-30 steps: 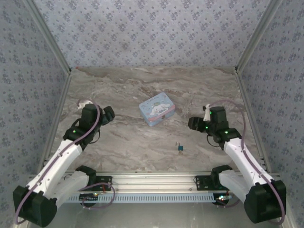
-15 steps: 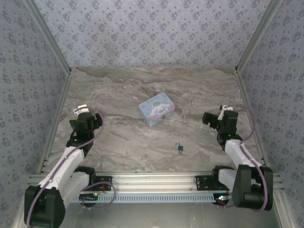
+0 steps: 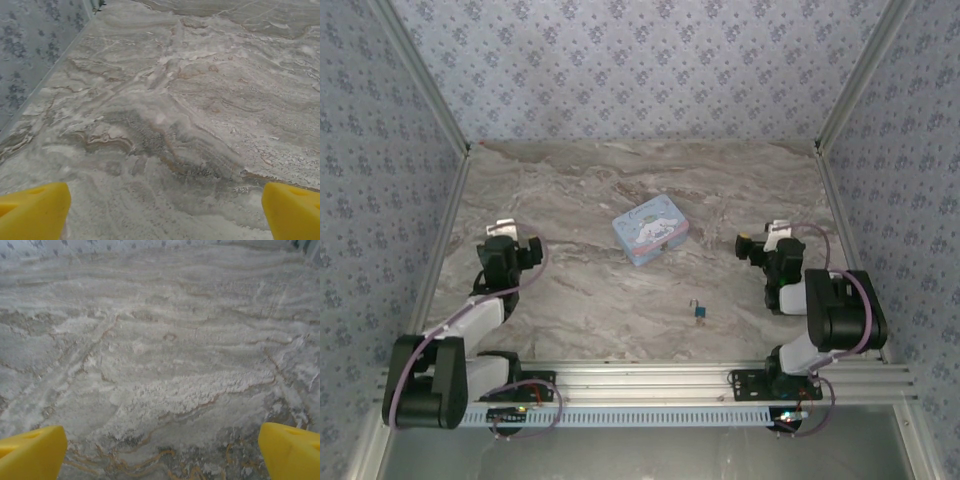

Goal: Unlock the padlock with the key

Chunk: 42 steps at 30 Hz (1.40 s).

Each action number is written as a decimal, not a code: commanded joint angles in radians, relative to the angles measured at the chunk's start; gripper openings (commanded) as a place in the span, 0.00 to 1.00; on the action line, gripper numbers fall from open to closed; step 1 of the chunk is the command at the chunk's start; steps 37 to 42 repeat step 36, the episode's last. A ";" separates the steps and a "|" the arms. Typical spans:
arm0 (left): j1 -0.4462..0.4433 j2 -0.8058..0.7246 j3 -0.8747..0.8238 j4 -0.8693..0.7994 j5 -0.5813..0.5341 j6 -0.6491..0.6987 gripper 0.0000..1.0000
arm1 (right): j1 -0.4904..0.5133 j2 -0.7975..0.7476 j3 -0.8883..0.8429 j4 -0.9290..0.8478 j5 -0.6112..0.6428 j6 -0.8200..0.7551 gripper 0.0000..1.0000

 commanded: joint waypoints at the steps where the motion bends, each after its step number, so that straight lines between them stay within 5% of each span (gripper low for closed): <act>1: 0.010 0.060 -0.015 0.176 0.073 0.055 0.98 | -0.002 -0.015 0.037 0.007 0.002 -0.038 1.00; 4: 0.012 0.096 -0.011 0.229 0.109 0.070 0.98 | -0.005 -0.004 0.121 -0.138 -0.001 -0.013 1.00; 18: 0.077 0.381 0.025 0.484 0.214 0.084 0.98 | 0.012 0.001 0.106 -0.093 0.047 -0.008 1.00; 20: 0.086 0.374 0.086 0.353 0.224 0.071 0.98 | 0.014 0.001 0.105 -0.094 0.051 -0.009 1.00; 42: 0.125 0.384 0.087 0.372 0.268 0.046 0.98 | 0.028 0.001 0.104 -0.099 0.063 -0.024 1.00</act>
